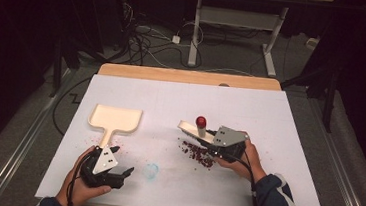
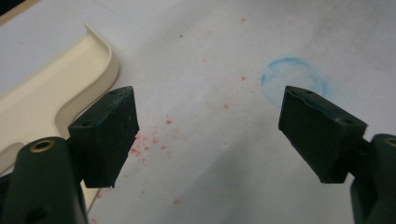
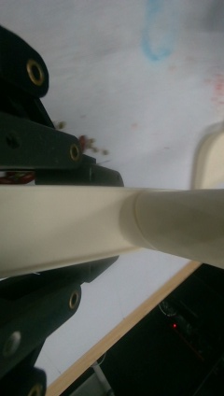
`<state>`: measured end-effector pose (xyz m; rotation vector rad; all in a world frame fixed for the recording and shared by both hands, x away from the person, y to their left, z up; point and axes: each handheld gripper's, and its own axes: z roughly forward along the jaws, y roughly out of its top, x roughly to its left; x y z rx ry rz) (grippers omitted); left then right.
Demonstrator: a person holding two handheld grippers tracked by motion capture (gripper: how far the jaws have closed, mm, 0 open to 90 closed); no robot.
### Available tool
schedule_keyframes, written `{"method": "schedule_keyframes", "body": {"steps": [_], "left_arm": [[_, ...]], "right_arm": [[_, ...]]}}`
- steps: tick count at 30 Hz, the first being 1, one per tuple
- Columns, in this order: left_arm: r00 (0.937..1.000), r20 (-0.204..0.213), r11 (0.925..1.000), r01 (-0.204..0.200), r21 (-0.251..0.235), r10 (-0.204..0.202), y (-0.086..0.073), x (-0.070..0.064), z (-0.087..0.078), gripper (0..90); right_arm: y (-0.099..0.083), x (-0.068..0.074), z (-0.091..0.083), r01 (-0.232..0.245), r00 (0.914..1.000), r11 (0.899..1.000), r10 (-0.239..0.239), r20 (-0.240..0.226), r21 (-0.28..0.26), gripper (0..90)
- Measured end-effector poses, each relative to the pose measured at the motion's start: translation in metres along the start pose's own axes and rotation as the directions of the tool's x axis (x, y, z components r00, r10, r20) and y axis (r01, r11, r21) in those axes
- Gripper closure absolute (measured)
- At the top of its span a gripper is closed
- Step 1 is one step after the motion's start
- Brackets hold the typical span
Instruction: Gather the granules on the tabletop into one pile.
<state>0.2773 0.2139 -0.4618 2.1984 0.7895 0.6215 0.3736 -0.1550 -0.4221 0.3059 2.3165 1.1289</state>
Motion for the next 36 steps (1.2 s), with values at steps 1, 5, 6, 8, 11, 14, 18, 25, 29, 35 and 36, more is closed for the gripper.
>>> {"method": "schedule_keyframes", "body": {"steps": [1,5,6,8,11,14,18,25,29,35,36], "left_arm": [[1.0000,-0.002,1.0000,0.005,-0.006,-0.005,0.000,0.000,-0.001,19.4],[0.9991,-0.040,0.9997,-0.010,-0.024,0.009,0.000,0.004,-0.009,19.4],[0.9988,-0.048,0.9994,-0.005,-0.033,0.003,0.000,0.006,-0.011,19.4],[0.9983,-0.056,0.9983,0.014,-0.056,-0.017,0.000,0.009,-0.016,19.4],[0.9980,-0.049,0.9976,0.037,-0.058,-0.040,-0.002,0.011,-0.019,19.4],[0.9987,-0.048,0.9982,0.016,-0.058,-0.019,-0.001,0.009,-0.017,19.4],[0.9993,-0.037,0.9990,0.005,-0.044,-0.007,-0.001,0.006,-0.013,19.4],[0.9997,-0.024,0.9994,0.001,-0.035,-0.002,-0.001,0.002,-0.011,19.7],[1.0000,-0.009,0.9998,-0.001,-0.022,0.001,0.000,-0.001,-0.010,19.7],[1.0000,0.001,0.9999,-0.010,-0.013,0.010,0.002,-0.002,-0.006,19.7],[0.9999,0.001,0.9999,-0.010,-0.013,0.010,0.002,-0.002,-0.006,19.7]], "right_arm": [[0.006,0.003,-0.002,-0.043,0.9991,0.999,0.043,0.001,-0.022,67.8],[0.028,0.028,0.001,-0.253,0.9672,0.964,0.251,-0.039,-0.075,67.7],[0.032,0.034,0.004,-0.306,0.9517,0.948,0.303,-0.049,-0.082,67.7],[0.038,0.048,0.013,-0.405,0.9138,0.911,0.401,-0.062,-0.079,67.7],[0.039,0.063,0.030,-0.489,0.8709,0.871,0.485,-0.076,-0.045,67.7],[0.031,0.066,0.047,-0.574,0.8191,0.819,0.573,-0.031,-0.023,67.7],[0.019,0.058,0.057,-0.640,0.7647,0.768,0.640,0.077,-0.024,67.8],[-0.004,0.039,0.040,-0.715,0.6917,0.699,0.709,0.138,-0.003,67.3],[-0.014,0.032,0.022,-0.741,0.6621,0.672,0.732,0.160,-0.006,67.5],[-0.023,0.027,0.001,-0.761,0.6359,0.649,0.752,0.175,-0.022,67.8],[-0.023,0.026,0.000,-0.761,0.6361,0.648,0.754,0.166,-0.028,67.7]]}}
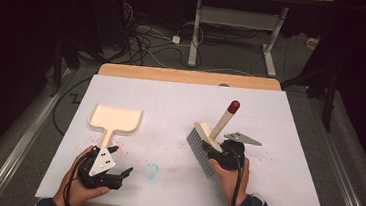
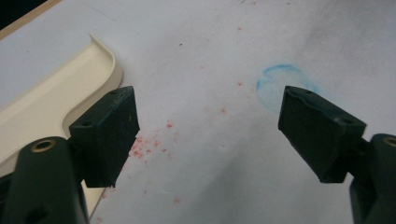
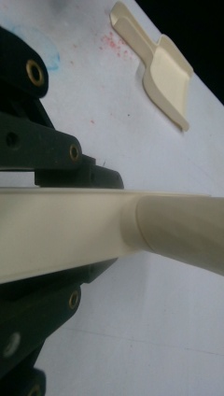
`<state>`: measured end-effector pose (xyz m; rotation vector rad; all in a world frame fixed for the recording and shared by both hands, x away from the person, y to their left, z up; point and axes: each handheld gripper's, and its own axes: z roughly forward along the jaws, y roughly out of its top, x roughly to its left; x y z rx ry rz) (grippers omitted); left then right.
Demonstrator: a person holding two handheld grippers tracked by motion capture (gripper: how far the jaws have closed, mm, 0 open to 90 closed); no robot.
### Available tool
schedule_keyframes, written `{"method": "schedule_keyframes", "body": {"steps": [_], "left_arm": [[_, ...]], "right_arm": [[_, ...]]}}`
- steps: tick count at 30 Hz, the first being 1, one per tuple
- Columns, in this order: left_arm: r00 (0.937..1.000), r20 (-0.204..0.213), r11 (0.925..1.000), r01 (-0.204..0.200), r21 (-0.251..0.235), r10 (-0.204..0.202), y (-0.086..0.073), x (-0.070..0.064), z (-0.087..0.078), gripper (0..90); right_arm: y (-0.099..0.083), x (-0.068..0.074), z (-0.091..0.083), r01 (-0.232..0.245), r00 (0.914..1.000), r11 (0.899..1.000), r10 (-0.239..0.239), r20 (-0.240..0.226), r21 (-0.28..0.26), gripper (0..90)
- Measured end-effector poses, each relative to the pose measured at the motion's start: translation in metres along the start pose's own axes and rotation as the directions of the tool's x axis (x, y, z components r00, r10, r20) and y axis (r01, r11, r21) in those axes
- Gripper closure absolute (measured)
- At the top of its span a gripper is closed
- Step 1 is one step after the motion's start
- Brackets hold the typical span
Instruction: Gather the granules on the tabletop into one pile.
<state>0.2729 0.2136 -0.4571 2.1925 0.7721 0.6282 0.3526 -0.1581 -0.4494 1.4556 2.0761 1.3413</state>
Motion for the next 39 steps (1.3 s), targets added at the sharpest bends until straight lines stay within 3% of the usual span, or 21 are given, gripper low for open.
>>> {"method": "schedule_keyframes", "body": {"steps": [4,7,8,10,13,16,17,20,23,25,26,28,29,30,32,35,39], "left_arm": [[1.0000,0.002,1.0000,-0.007,0.000,0.007,0.002,-0.001,0.002,19.7],[1.0000,0.002,1.0000,-0.007,0.001,0.007,0.002,0.000,0.002,19.7],[1.0000,0.002,1.0000,-0.007,0.002,0.007,0.001,0.001,0.002,19.7],[1.0000,0.002,0.9999,-0.009,0.005,0.009,0.001,0.001,0.002,19.7],[1.0000,-0.003,1.0000,-0.005,0.003,0.005,0.000,0.001,0.001,19.7],[1.0000,-0.007,1.0000,-0.003,0.003,0.003,0.000,0.002,0.001,19.7],[1.0000,-0.008,1.0000,-0.002,0.004,0.002,0.000,0.001,0.001,19.7],[1.0000,-0.009,0.9999,-0.004,0.010,0.004,0.000,0.001,0.001,19.8],[0.9999,-0.009,0.9999,-0.005,0.014,0.005,0.000,0.001,0.002,19.7],[1.0000,-0.007,0.9999,-0.004,0.015,0.004,0.001,0.001,0.002,19.8],[1.0000,-0.006,0.9998,-0.006,0.017,0.006,0.001,0.000,0.003,19.8],[0.9999,-0.004,0.9997,-0.011,0.020,0.011,0.001,0.000,0.003,19.8],[1.0000,-0.003,0.9997,-0.009,0.021,0.009,0.001,0.000,0.004,19.8],[1.0000,-0.002,0.9997,-0.009,0.021,0.009,0.000,0.001,0.004,19.9],[0.9999,0.000,0.9997,-0.011,0.022,0.011,0.000,0.001,0.004,20.0],[0.9999,0.002,0.9995,-0.014,0.029,0.014,0.000,0.001,0.006,20.2],[0.9998,0.006,0.9995,-0.018,0.026,0.018,0.000,0.000,0.005,20.2]], "right_arm": [[0.004,0.003,-0.005,0.033,0.9989,0.999,-0.033,-0.034,-0.022,67.8],[0.013,0.004,-0.015,0.090,0.9925,0.995,-0.093,-0.079,-0.050,67.7],[0.016,0.004,-0.019,0.118,0.9846,0.991,-0.125,-0.123,-0.059,67.7],[0.023,0.005,-0.025,0.212,0.9551,0.976,-0.218,-0.201,-0.050,67.7],[0.023,0.008,-0.039,0.330,0.9156,0.942,-0.334,-0.225,-0.054,67.7],[0.019,0.006,-0.050,0.395,0.8662,0.916,-0.396,-0.304,-0.067,67.7],[0.017,0.006,-0.053,0.437,0.8370,0.897,-0.435,-0.332,-0.073,67.7],[0.009,0.005,-0.061,0.526,0.7610,0.846,-0.514,-0.396,-0.085,67.6],[-0.002,-0.001,-0.059,0.567,0.6901,0.817,-0.540,-0.482,-0.104,67.7],[-0.009,-0.007,-0.055,0.601,0.6387,0.789,-0.568,-0.519,-0.123,67.6],[-0.011,-0.010,-0.052,0.619,0.6244,0.777,-0.576,-0.528,-0.116,67.6],[-0.014,-0.015,-0.044,0.634,0.6186,0.768,-0.574,-0.536,-0.091,67.7],[-0.014,-0.017,-0.040,0.633,0.6232,0.769,-0.571,-0.534,-0.084,67.7],[-0.013,-0.020,-0.037,0.618,0.6283,0.781,-0.560,-0.540,-0.091,67.6],[-0.007,-0.024,-0.030,0.623,0.6320,0.777,-0.568,-0.527,-0.091,67.5],[0.001,-0.031,-0.018,0.629,0.6272,0.772,-0.575,-0.525,-0.093,67.1],[0.011,-0.037,-0.004,0.623,0.6322,0.776,-0.575,-0.520,-0.101,67.1]]}}
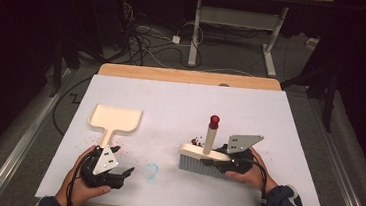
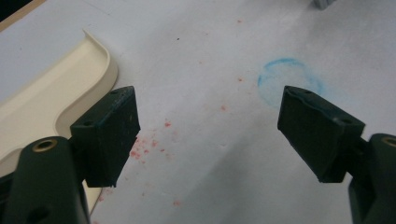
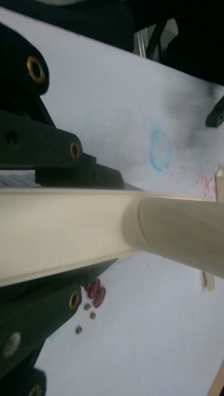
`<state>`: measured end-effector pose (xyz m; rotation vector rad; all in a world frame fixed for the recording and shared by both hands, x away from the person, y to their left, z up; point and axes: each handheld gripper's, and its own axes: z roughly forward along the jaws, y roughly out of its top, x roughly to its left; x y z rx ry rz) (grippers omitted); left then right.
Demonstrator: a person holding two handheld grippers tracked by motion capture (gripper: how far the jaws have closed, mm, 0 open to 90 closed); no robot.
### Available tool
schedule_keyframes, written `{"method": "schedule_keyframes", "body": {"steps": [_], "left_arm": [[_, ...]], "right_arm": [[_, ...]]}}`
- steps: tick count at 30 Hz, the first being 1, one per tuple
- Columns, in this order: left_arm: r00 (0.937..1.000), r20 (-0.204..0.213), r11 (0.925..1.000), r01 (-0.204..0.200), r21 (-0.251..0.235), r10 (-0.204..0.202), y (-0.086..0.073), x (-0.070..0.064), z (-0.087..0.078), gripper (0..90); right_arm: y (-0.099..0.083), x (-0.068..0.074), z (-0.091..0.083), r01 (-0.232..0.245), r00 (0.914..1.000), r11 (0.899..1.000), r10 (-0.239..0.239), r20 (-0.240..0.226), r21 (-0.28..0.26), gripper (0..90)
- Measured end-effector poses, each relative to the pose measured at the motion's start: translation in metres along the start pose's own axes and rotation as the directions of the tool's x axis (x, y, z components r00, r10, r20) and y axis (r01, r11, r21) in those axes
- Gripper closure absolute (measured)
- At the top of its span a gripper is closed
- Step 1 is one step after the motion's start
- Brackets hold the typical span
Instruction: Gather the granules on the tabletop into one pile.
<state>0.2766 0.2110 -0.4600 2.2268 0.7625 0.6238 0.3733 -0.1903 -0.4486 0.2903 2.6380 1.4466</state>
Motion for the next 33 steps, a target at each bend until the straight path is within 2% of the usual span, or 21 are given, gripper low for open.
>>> {"method": "schedule_keyframes", "body": {"steps": [3,6,9,12,16,18,20,21,23,25,26,27,28,31,33], "left_arm": [[1.0000,0.003,1.0000,0.005,0.000,-0.005,-0.001,0.001,0.000,20.2],[1.0000,0.005,1.0000,0.004,0.004,-0.004,-0.001,0.001,0.000,20.2],[0.9999,0.006,0.9999,-0.010,-0.004,0.010,0.000,0.000,0.000,20.2],[0.9998,0.017,1.0000,0.006,-0.003,-0.006,-0.001,0.001,-0.001,20.2],[1.0000,0.005,1.0000,-0.006,0.001,0.006,0.000,0.001,-0.001,20.4],[1.0000,-0.003,0.9999,0.003,-0.012,-0.003,0.001,0.004,-0.003,20.4],[0.9998,-0.012,0.9997,0.015,-0.021,-0.015,0.001,0.006,-0.005,20.4],[0.9997,-0.014,0.9995,0.022,-0.024,-0.022,0.000,0.008,-0.005,20.4],[0.9997,-0.022,0.9996,0.013,-0.027,-0.013,0.001,0.010,-0.005,20.5],[0.9996,-0.015,0.9996,0.022,-0.016,-0.022,0.001,0.009,-0.004,20.4],[0.9997,-0.014,0.9998,0.018,-0.013,-0.018,0.001,0.009,-0.003,20.4],[0.9998,-0.012,0.9998,0.015,-0.011,-0.015,0.001,0.009,-0.002,20.4],[0.9999,-0.011,0.9999,0.011,-0.006,-0.011,0.001,0.009,-0.002,20.4],[0.9999,-0.007,0.9999,0.012,-0.001,-0.012,0.000,0.008,0.000,20.4],[0.9999,-0.006,0.9999,0.013,0.003,-0.013,0.000,0.008,0.000,20.4]], "right_arm": [[0.001,-0.009,0.005,-0.019,0.9998,1.000,0.019,-0.005,-0.016,67.0],[0.004,-0.015,0.008,-0.014,0.9999,1.000,0.014,-0.004,-0.023,67.3],[0.007,-0.017,0.010,-0.007,1.0000,0.999,0.007,0.005,-0.032,67.5],[0.011,-0.017,0.008,-0.002,0.9999,0.999,0.002,0.011,-0.035,67.5],[0.020,-0.017,-0.006,0.009,0.9989,0.997,-0.006,0.047,-0.071,67.5],[0.024,-0.020,-0.014,0.000,0.9956,0.996,0.009,0.094,-0.093,67.5],[0.026,-0.026,-0.019,-0.007,0.9874,0.995,0.023,0.156,-0.104,67.5],[0.027,-0.029,-0.020,-0.010,0.9803,0.995,0.029,0.196,-0.099,67.5],[0.028,-0.037,-0.019,-0.008,0.9617,0.996,0.031,0.272,-0.084,67.6],[0.025,-0.045,-0.015,-0.014,0.9434,0.997,0.038,0.330,-0.074,67.5],[0.023,-0.049,-0.012,-0.005,0.9343,0.998,0.027,0.356,-0.062,67.5],[0.021,-0.051,-0.008,0.006,0.9215,0.999,0.012,0.388,-0.044,67.6],[0.020,-0.054,-0.005,0.009,0.9156,0.999,0.008,0.402,-0.039,67.7],[0.015,-0.061,0.009,0.004,0.9046,1.000,0.003,0.426,-0.015,67.7],[0.011,-0.065,0.017,-0.012,0.9108,1.000,0.013,0.413,-0.005,67.7]]}}
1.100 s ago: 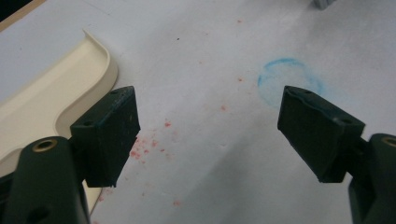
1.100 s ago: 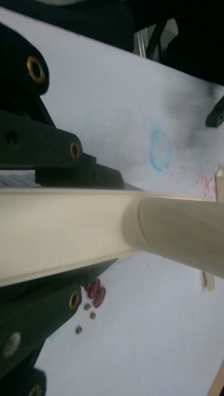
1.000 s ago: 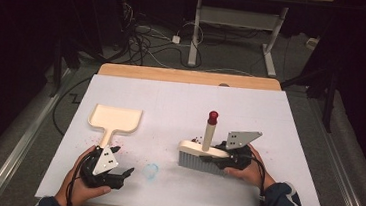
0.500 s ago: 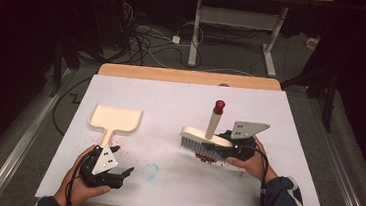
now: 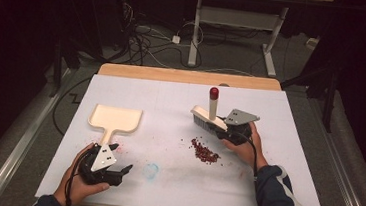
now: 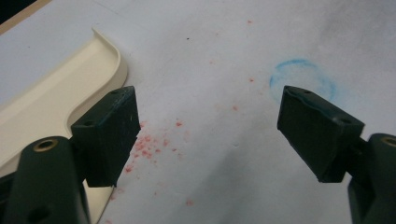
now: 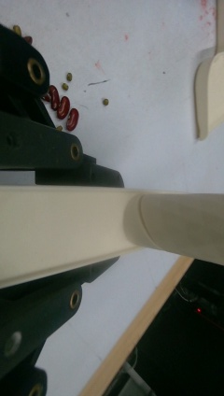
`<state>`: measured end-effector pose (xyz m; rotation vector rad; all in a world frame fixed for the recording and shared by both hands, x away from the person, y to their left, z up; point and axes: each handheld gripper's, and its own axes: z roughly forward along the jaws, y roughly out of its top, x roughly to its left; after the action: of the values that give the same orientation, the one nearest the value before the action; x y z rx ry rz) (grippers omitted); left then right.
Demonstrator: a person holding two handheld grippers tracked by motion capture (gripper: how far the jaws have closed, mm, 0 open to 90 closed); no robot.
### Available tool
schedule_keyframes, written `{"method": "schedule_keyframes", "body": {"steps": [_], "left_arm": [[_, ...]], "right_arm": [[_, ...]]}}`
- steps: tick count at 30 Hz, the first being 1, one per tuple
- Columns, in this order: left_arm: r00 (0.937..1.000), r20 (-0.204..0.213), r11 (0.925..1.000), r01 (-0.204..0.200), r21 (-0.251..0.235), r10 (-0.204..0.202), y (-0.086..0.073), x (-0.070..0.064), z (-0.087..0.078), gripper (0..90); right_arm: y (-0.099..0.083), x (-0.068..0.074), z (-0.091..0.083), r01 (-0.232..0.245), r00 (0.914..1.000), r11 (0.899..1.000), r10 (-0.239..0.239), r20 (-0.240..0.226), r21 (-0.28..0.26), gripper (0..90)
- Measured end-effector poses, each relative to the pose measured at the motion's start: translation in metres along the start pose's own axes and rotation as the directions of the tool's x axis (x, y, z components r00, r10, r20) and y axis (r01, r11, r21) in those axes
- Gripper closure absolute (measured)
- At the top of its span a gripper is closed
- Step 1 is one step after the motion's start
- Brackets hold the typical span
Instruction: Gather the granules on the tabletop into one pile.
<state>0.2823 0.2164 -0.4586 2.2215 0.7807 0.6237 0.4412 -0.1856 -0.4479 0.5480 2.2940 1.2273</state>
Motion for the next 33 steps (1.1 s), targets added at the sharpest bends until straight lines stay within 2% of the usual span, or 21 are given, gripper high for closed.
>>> {"method": "schedule_keyframes", "body": {"steps": [3,6,9,17,21,26,29,30,33], "left_arm": [[1.0000,0.005,1.0000,-0.001,0.000,0.001,0.000,-0.001,0.000,20.5],[0.9999,0.011,0.9999,-0.008,0.010,0.008,-0.001,-0.002,0.002,20.6],[0.9996,0.019,0.9997,-0.019,0.016,0.019,-0.001,-0.005,0.003,20.6],[0.9995,0.016,0.9995,-0.028,0.016,0.028,0.001,-0.006,0.002,20.6],[0.9996,0.014,0.9996,-0.026,0.008,0.026,0.002,-0.005,0.001,20.6],[0.9995,0.011,0.9996,-0.029,0.005,0.029,0.003,-0.004,0.001,20.6],[0.9996,0.012,0.9997,-0.025,0.004,0.025,0.003,-0.004,0.001,20.6],[0.9996,0.011,0.9997,-0.025,0.005,0.025,0.003,-0.004,0.001,20.6],[0.9995,0.013,0.9995,-0.030,0.008,0.030,0.003,-0.004,0.002,20.6]], "right_arm": [[-0.003,0.000,0.002,-0.027,0.9992,0.999,0.026,-0.032,-0.021,67.7],[-0.008,0.004,-0.003,-0.026,0.9965,0.999,0.023,-0.080,-0.036,67.7],[-0.011,0.013,-0.011,0.025,0.9923,0.999,-0.028,-0.120,-0.024,67.2],[-0.018,0.029,-0.037,0.097,0.9722,0.995,-0.102,-0.211,-0.033,67.4],[-0.017,0.028,-0.045,0.106,0.9755,0.994,-0.111,-0.189,-0.038,67.6],[-0.007,0.024,-0.046,0.045,0.9905,0.997,-0.053,-0.127,-0.066,67.7],[0.005,0.028,-0.044,0.028,0.9923,0.996,-0.037,-0.118,-0.083,67.7],[0.009,0.029,-0.042,0.026,0.9908,0.996,-0.037,-0.130,-0.088,67.7],[0.022,0.036,-0.031,0.003,0.9908,0.998,-0.011,-0.135,-0.060,67.7]]}}
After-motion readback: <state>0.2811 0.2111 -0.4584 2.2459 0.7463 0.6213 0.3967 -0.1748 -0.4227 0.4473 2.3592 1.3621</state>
